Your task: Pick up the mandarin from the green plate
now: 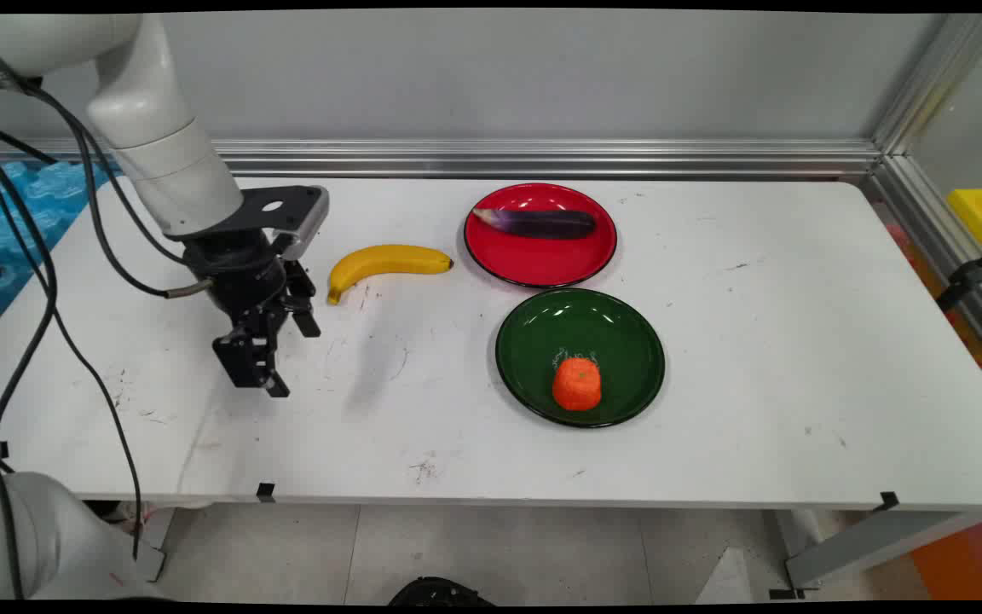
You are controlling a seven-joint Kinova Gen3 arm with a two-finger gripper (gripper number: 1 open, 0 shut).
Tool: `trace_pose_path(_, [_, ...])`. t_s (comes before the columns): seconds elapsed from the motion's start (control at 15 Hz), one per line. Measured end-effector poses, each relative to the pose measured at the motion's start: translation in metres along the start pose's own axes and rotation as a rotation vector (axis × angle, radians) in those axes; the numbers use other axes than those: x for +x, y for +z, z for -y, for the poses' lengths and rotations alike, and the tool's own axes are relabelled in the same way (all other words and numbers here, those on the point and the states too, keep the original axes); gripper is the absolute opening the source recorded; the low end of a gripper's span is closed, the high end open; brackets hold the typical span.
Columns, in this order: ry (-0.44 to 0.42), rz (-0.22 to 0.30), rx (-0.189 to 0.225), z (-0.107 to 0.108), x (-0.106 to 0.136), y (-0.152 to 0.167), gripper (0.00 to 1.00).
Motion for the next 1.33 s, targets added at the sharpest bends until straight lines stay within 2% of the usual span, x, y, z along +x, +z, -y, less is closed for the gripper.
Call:
trace_pose_path(0.27, [0.005,-0.035,0.008,0.004,0.016,0.000,1.00])
trace_pose_path(0.47, [0.017,-0.095,0.024,0.011,0.045,-0.001,1.00])
trace_pose_path(0.87, [0.070,-0.215,0.092,0.021,0.109,0.001,1.00])
trace_pose_path(1.33, [0.121,-0.335,0.158,0.022,0.164,0.027,1.00])
